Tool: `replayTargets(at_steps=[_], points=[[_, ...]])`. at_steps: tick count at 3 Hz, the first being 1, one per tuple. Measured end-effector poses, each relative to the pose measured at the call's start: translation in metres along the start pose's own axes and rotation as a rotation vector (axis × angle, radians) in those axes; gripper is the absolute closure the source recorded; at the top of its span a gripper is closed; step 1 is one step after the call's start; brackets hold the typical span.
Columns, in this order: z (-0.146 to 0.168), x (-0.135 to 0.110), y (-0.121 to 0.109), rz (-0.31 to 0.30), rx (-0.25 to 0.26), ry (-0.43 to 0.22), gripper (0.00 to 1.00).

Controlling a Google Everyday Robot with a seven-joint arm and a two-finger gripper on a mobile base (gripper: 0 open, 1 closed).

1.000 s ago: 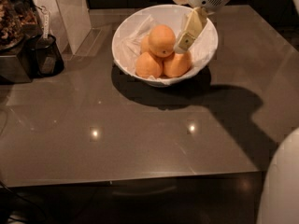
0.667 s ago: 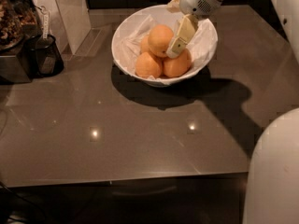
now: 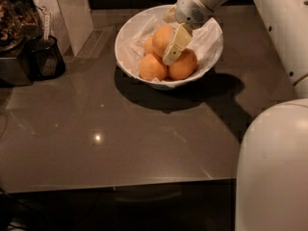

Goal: Pick orange from white bowl

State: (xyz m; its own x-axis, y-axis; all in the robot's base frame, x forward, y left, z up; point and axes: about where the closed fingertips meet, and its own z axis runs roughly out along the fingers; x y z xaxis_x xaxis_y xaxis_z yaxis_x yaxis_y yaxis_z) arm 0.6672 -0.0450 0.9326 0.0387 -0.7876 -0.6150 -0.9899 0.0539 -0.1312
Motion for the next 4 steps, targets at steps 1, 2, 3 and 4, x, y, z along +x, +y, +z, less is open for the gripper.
replayTargets(at_steps=[1,2,3,4], points=[[0.0010,0.0003,-0.0002,0.001,-0.001,0.000,0.18],[0.0010,0.0003,-0.0002,0.001,-0.001,0.000,0.41],[0.0010,0.0003,-0.0002,0.001,-0.001,0.000,0.64],[0.0010,0.0002,-0.0002,0.000,-0.001,0.000,0.88]])
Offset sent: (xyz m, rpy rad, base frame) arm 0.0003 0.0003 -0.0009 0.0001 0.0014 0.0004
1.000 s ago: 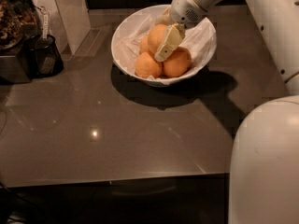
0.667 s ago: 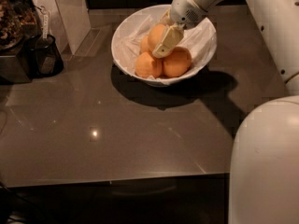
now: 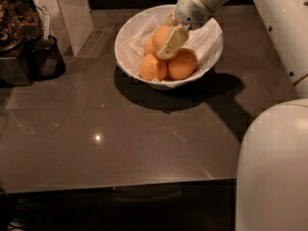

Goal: Pick orange from white bowl

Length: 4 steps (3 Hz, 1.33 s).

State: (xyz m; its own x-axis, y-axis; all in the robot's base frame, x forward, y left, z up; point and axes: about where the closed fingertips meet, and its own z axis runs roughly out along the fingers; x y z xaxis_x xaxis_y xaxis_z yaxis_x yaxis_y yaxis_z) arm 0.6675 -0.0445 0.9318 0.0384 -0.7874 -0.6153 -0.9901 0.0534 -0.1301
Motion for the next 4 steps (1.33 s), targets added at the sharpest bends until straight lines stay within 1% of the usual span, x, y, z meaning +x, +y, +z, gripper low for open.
replayTargets(at_steps=[1,2,3,4], points=[[-0.008,-0.013,0.002,-0.033,0.023,-0.031,1.00],[-0.032,-0.028,0.017,-0.076,0.069,-0.074,1.00],[-0.058,-0.035,0.041,-0.085,0.134,-0.122,1.00],[-0.078,-0.035,0.075,-0.052,0.208,-0.212,1.00]])
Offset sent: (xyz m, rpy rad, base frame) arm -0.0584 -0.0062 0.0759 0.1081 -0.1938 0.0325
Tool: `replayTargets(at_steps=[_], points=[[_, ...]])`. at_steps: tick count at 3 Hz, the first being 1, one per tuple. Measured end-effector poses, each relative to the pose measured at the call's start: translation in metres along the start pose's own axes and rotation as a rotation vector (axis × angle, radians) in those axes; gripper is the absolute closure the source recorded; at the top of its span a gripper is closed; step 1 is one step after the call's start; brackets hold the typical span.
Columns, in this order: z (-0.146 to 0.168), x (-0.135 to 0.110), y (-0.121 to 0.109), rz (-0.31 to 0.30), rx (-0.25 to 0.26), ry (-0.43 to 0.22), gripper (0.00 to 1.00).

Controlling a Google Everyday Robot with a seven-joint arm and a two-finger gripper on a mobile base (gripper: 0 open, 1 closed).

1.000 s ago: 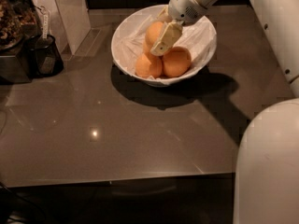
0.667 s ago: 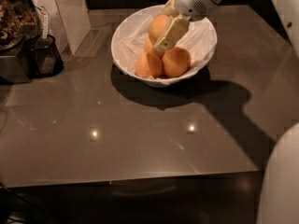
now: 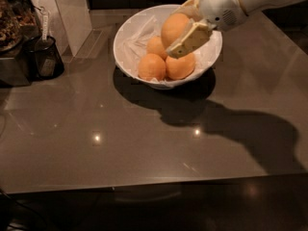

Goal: Pick orange from white bowl

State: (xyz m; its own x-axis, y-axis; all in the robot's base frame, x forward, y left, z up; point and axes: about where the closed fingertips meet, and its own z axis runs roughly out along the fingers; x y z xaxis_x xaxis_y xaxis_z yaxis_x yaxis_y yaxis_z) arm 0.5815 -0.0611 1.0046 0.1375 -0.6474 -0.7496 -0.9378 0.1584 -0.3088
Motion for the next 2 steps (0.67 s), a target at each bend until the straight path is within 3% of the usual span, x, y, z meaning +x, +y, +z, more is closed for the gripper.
replayTargets(at_steps=[1,2], points=[[-0.025,0.007,0.030,0.050,0.094,-0.046,1.00],[-0.034,0.025,0.035,0.085,0.115,-0.032,1.00]])
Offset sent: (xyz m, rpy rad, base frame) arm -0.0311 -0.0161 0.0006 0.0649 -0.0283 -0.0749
